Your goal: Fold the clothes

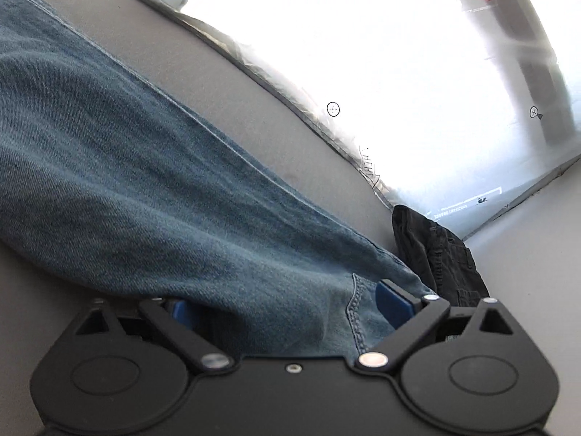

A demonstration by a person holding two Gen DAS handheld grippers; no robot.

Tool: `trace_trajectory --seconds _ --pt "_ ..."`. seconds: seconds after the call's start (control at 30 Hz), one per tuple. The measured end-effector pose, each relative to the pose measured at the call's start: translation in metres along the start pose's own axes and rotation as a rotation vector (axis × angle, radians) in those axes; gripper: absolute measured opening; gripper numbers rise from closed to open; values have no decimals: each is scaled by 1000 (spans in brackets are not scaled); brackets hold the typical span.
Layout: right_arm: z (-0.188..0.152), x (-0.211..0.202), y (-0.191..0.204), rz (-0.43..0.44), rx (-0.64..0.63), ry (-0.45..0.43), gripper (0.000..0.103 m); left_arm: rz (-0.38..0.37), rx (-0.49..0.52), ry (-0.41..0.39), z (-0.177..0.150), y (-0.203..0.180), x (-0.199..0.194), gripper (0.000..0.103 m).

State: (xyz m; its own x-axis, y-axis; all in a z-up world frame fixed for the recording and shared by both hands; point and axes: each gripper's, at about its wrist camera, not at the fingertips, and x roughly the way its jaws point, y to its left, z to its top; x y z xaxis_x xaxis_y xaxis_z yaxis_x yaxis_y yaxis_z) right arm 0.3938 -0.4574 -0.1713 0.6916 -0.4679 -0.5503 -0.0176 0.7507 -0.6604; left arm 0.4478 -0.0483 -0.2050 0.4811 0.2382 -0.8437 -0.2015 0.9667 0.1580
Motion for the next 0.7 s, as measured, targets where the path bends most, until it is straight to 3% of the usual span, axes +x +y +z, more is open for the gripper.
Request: trace_trajectory --seconds 0.1,0.27,0.3,0.47,0.53,0.6,0.7 --pt "18 4 -14 -4 68 -43 97 6 -2 -5 -1 -2 0 103" --pt "31 18 -47 44 415 -6 98 -6 -8 3 2 -1 1 103" --pt "29 23 -45 47 425 23 100 -11 -12 6 2 0 2 103" --pt "11 31 21 -82 -77 77 99 -30 -34 10 2 4 3 103" --pt "3 32 28 -65 -86 109 99 -32 -36 10 1 3 3 103" --pt "0 34 21 -75 9 130 101 -31 -31 9 1 3 3 103" --pt "-4 43 8 -134 62 196 101 -30 -24 13 2 3 3 103"
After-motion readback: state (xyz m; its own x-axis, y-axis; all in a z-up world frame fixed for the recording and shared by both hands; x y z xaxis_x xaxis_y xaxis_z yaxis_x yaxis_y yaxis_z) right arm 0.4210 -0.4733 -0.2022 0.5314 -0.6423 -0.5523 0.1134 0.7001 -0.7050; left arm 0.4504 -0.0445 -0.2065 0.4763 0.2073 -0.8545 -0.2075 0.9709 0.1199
